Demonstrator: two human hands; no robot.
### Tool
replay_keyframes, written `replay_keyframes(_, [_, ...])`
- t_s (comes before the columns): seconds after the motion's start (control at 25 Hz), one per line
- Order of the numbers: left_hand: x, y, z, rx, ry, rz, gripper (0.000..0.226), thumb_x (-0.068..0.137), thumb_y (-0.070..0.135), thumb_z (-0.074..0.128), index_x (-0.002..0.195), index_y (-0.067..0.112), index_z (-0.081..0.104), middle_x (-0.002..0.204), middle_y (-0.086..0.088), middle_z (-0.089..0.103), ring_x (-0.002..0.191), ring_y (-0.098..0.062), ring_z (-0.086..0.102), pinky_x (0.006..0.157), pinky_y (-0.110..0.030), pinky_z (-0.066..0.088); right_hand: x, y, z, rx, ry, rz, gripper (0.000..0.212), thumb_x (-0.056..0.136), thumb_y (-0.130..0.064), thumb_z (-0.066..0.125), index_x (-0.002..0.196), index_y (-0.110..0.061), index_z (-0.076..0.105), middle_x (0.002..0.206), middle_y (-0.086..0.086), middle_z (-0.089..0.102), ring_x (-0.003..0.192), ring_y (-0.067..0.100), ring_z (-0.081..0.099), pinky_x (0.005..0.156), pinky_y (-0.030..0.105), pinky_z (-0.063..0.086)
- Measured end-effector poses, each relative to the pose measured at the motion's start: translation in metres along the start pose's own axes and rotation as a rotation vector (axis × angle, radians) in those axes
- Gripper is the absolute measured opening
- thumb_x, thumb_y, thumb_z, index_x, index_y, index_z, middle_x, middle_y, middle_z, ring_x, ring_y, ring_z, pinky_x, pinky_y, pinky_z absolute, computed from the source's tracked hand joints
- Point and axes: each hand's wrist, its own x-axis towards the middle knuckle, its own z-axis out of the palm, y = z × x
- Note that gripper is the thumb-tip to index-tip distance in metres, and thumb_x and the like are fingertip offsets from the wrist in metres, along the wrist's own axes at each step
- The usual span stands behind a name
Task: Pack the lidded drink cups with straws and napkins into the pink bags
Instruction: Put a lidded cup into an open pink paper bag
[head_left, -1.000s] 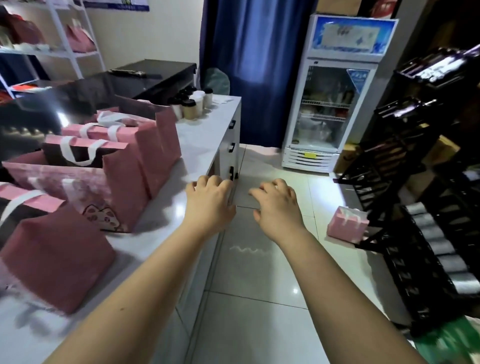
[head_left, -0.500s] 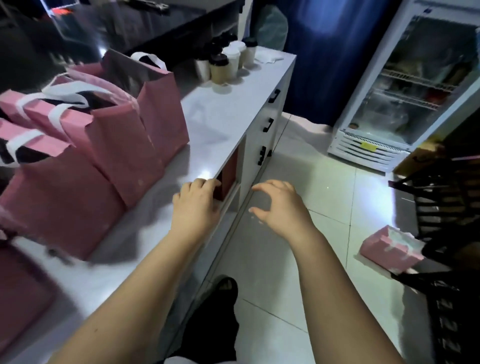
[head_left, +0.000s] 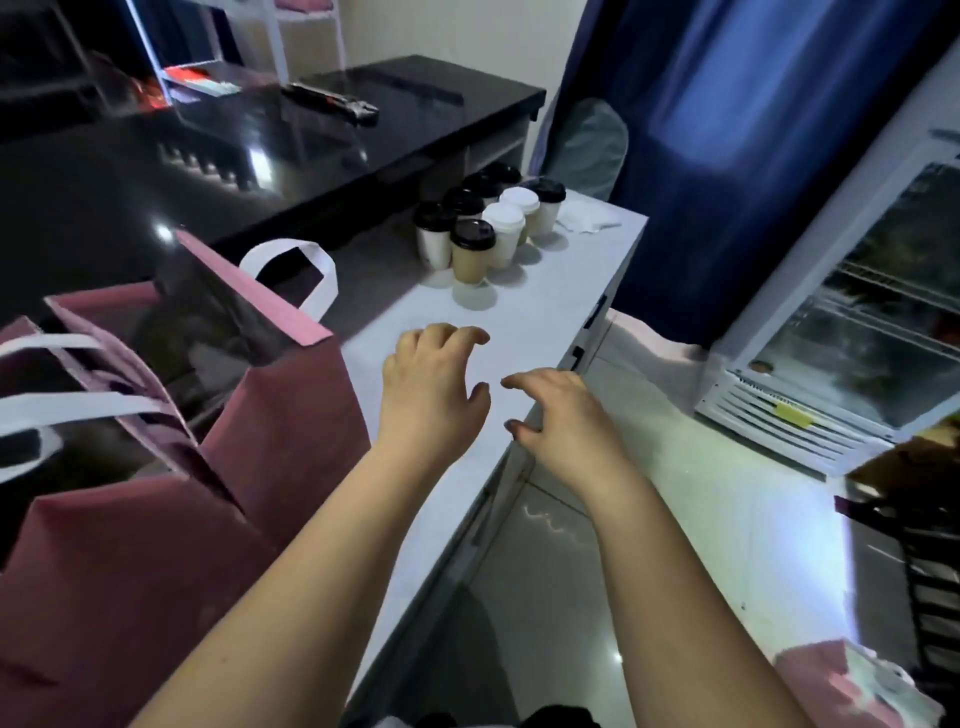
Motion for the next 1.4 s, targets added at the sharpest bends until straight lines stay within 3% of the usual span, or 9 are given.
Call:
replay_keyframes(0.16, [0.051,-0.016,0.002,0.062,0.135,-0.098,0.045,0.079,0.021,0.067,0.123,0.025,0.058,0.122,0.004,0.056,0.118,-0.024,0.042,0.087,-0.03,0.03,0.091,0.008,0.016,0.086,-0.068,-0.17,0.043,0.088,-0.025,0.064,0.129,-0.029,0.053,0.129,-0.013,0.054,0.124,0.012,0.04,0.099,0.031,0.04])
replay_keyframes(0.4, [0.078,-0.031,-0.002,0.22,0.374,-0.393,0.043,0.075,0.017,0.069,0.117,0.023,0.062,0.115,0.003,0.06,0.111,-0.026,0.049,0.093,-0.04,0.042,0.188,-0.019,0.033,0.13,-0.282,-0.639,0.043,0.089,-0.023,0.063,0.131,-0.029,0.053,0.128,-0.012,0.055,0.123,0.014,0.04,0.097,0.031,0.041])
replay_keyframes(0.56, [0.066,-0.019,-0.012,0.292,0.598,-0.527,0.035,0.077,0.011,0.069,0.111,0.017,0.066,0.109,0.002,0.062,0.107,-0.02,0.05,0.098,-0.018,0.03,0.211,-0.036,0.033,0.297,-0.333,-0.865,0.043,0.087,-0.019,0.065,0.128,-0.026,0.056,0.125,-0.012,0.058,0.118,0.014,0.044,0.097,0.026,0.04])
replay_keyframes(0.72, [0.031,-0.008,-0.026,0.442,0.665,-0.657,0.035,0.074,0.014,0.069,0.109,0.018,0.066,0.106,0.001,0.064,0.102,-0.024,0.053,0.093,-0.032,0.039,0.195,-0.058,0.04,0.468,-0.397,-1.024,0.042,0.085,-0.014,0.066,0.125,-0.021,0.059,0.12,-0.006,0.061,0.112,0.018,0.05,0.096,0.027,0.041])
replay_keyframes(0.96, [-0.047,-0.008,-0.055,0.526,0.751,-0.919,0.038,0.072,0.031,0.058,0.11,0.027,0.063,0.111,0.005,0.064,0.11,-0.027,0.055,0.095,-0.04,0.039,0.15,-0.097,0.029,0.799,-0.064,-1.187,0.029,0.078,0.004,0.057,0.103,-0.005,0.069,0.104,0.007,0.065,0.1,0.022,0.058,0.094,0.029,0.046])
replay_keyframes(1.04, [-0.058,-0.007,-0.06,0.522,0.751,-0.942,0.04,0.071,0.031,0.059,0.111,0.026,0.063,0.112,0.006,0.064,0.109,-0.027,0.054,0.095,-0.04,0.04,0.132,-0.117,0.026,0.743,-0.07,-1.314,0.03,0.074,0.006,0.057,0.101,-0.002,0.068,0.103,0.011,0.064,0.1,0.025,0.057,0.093,0.032,0.047])
replay_keyframes(1.12, [-0.066,-0.007,-0.067,0.521,0.773,-0.937,0.04,0.071,0.028,0.061,0.111,0.025,0.064,0.11,0.007,0.064,0.109,-0.025,0.054,0.096,-0.036,0.039,0.114,-0.142,0.036,0.45,-0.045,-1.413,0.035,0.068,0.003,0.063,0.102,-0.003,0.066,0.102,0.014,0.063,0.099,0.033,0.057,0.089,0.041,0.049])
replay_keyframes(1.24, [-0.076,-0.011,-0.078,0.512,0.787,-0.916,0.039,0.072,0.029,0.062,0.111,0.027,0.063,0.109,0.01,0.064,0.109,-0.022,0.054,0.096,-0.033,0.037,0.101,-0.161,0.052,0.079,-0.075,-1.357,0.048,0.049,0.0,0.074,0.095,-0.008,0.065,0.085,0.012,0.062,0.084,0.036,0.06,0.081,0.044,0.051])
replay_keyframes(1.4, [-0.075,-0.014,-0.078,0.471,0.78,-0.853,0.038,0.074,0.027,0.065,0.111,0.028,0.063,0.108,0.011,0.064,0.107,-0.023,0.055,0.096,-0.037,0.038,0.128,-0.134,0.054,0.169,0.009,-1.4,0.025,0.047,0.002,0.068,0.067,-0.012,0.059,0.062,0.004,0.054,0.064,0.029,0.049,0.069,0.037,0.041])
